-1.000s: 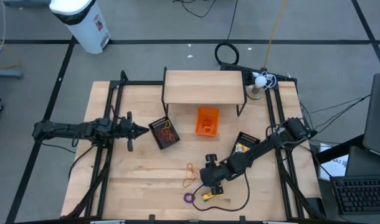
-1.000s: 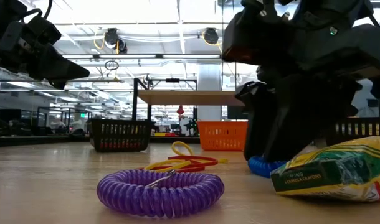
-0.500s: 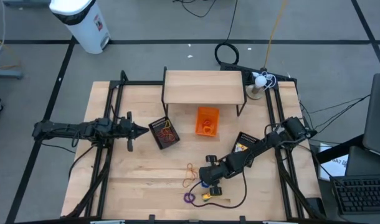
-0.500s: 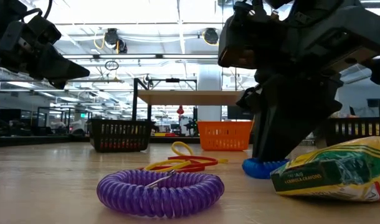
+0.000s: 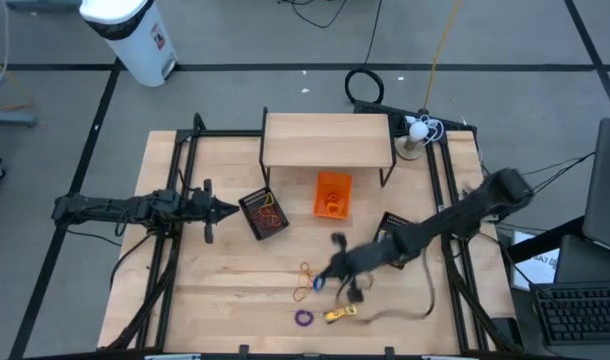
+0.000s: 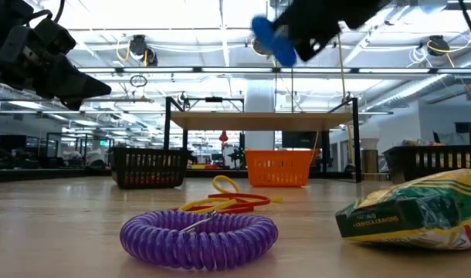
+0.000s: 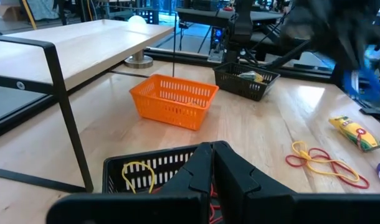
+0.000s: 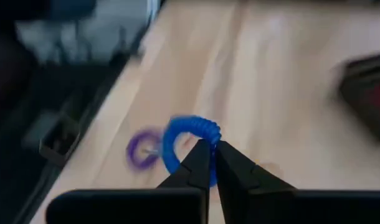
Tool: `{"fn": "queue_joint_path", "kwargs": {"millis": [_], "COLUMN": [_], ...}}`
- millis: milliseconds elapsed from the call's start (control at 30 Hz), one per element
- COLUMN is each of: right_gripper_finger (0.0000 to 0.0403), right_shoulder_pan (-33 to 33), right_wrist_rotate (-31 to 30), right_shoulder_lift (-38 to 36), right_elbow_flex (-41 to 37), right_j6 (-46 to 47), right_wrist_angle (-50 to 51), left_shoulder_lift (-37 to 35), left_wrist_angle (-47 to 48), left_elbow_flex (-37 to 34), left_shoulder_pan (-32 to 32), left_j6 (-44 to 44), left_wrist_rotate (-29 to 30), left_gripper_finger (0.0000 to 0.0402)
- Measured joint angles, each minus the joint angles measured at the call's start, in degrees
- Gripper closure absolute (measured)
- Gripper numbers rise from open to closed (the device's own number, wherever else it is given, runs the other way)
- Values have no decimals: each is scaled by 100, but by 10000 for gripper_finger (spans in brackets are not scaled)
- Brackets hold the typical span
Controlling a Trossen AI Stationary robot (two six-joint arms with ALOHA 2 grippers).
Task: Pick & Place Office Desk Supplies
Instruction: Put the blue spring keychain into the orange bin
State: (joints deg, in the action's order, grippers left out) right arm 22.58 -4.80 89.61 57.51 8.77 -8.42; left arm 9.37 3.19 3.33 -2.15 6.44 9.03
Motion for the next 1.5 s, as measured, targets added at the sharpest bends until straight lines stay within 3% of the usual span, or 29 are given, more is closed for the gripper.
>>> {"fn": "queue_joint_path", "kwargs": {"millis": [200, 400, 667, 967, 1500], "right_gripper_finger": [402, 402, 403, 403, 403], "right_shoulder_pan": [-523, -573, -574, -574, -574], "right_wrist_rotate": [-69, -800, -872, -868, -1023], "right_shoulder_lift": [-1995, -4044, -5942, -6550, -6632], "right_elbow_flex": [-2009, -3632, -5075, -5414, -5660], "right_j6": [256, -46, 94, -182, -305], "right_wrist_angle": [-1914, -2728, -3443, -3380, -3208], "left_shoulder_lift": [2, 0, 0, 2, 2], "left_wrist_angle": [5, 0, -16, -12, 13], "left_elbow_flex": [0, 0, 0, 0, 0], "left_shoulder_pan": [0, -2, -1, -1, -1], "left_j6": [-21, -31, -31, -13, -8], "left_wrist_rotate": [-2, 3, 9, 9, 7], "left_gripper_finger": [382, 382, 382, 382, 382]}}
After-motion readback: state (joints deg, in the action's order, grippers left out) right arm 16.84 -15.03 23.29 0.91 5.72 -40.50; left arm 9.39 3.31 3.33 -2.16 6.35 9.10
